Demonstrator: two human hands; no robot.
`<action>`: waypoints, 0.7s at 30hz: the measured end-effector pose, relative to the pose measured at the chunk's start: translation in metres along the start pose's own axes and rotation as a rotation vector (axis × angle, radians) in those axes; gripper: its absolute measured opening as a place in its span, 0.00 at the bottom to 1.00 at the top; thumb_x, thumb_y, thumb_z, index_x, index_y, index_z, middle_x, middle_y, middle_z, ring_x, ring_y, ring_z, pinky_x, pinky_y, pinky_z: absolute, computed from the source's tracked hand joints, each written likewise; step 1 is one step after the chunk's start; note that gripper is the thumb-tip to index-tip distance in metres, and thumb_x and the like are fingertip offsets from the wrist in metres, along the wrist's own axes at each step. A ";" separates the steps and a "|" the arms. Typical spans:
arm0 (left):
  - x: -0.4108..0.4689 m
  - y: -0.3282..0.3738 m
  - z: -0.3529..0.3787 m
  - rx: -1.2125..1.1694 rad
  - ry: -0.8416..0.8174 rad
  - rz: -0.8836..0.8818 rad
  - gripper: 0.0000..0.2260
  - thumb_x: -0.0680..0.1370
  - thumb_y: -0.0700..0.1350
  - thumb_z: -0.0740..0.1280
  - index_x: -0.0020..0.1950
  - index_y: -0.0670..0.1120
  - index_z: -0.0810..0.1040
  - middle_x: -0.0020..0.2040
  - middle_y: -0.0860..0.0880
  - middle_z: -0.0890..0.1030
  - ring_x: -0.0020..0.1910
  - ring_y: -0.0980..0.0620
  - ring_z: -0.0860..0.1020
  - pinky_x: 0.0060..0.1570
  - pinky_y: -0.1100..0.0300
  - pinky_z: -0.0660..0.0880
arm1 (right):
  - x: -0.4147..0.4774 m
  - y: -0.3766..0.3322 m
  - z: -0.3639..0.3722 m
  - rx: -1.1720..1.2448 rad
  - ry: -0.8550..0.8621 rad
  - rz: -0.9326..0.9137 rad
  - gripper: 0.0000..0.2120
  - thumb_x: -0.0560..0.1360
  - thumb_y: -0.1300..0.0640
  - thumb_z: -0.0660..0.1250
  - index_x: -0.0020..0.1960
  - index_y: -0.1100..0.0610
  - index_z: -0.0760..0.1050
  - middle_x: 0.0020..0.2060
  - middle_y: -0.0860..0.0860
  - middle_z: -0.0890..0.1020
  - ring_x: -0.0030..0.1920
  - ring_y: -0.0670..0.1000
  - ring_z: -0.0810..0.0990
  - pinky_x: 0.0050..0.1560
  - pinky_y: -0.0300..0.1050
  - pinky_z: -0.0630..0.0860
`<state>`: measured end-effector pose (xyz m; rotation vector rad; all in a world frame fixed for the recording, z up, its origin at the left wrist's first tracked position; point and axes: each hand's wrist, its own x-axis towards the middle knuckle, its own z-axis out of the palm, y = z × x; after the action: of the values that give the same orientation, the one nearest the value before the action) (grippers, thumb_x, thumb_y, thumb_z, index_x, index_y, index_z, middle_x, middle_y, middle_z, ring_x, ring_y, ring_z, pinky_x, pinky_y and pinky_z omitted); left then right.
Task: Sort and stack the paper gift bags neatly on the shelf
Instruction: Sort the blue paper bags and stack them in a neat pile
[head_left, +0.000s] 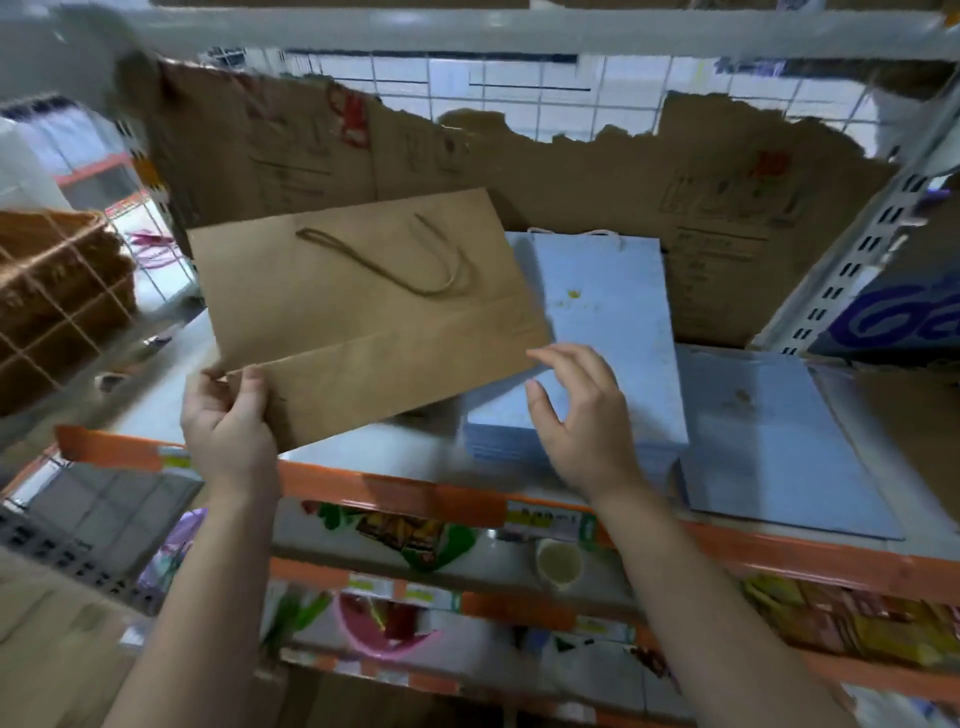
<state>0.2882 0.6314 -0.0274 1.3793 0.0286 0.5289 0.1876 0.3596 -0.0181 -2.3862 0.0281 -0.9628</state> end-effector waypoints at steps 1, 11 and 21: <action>0.013 -0.004 -0.011 0.011 -0.012 -0.005 0.04 0.78 0.42 0.64 0.48 0.52 0.75 0.45 0.51 0.78 0.42 0.55 0.74 0.46 0.61 0.72 | 0.000 -0.011 0.012 -0.004 0.002 0.004 0.17 0.77 0.55 0.60 0.59 0.62 0.78 0.55 0.57 0.79 0.58 0.54 0.75 0.62 0.38 0.66; 0.126 -0.042 -0.079 0.111 -0.075 -0.156 0.07 0.76 0.40 0.65 0.51 0.50 0.76 0.42 0.52 0.78 0.38 0.59 0.75 0.45 0.60 0.73 | -0.033 -0.080 0.097 -0.112 -0.086 -0.008 0.12 0.76 0.62 0.64 0.57 0.60 0.79 0.53 0.54 0.80 0.57 0.49 0.74 0.63 0.34 0.65; 0.174 -0.070 -0.085 0.513 -0.251 -0.215 0.24 0.61 0.61 0.76 0.52 0.53 0.77 0.49 0.51 0.83 0.50 0.50 0.81 0.54 0.50 0.78 | -0.061 -0.068 0.143 -0.413 -0.225 0.094 0.18 0.78 0.51 0.55 0.58 0.56 0.78 0.55 0.51 0.80 0.57 0.51 0.76 0.51 0.47 0.78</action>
<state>0.4380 0.7683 -0.0612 1.9096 0.1139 0.1662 0.2219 0.5004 -0.1058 -2.8285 0.2755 -0.6904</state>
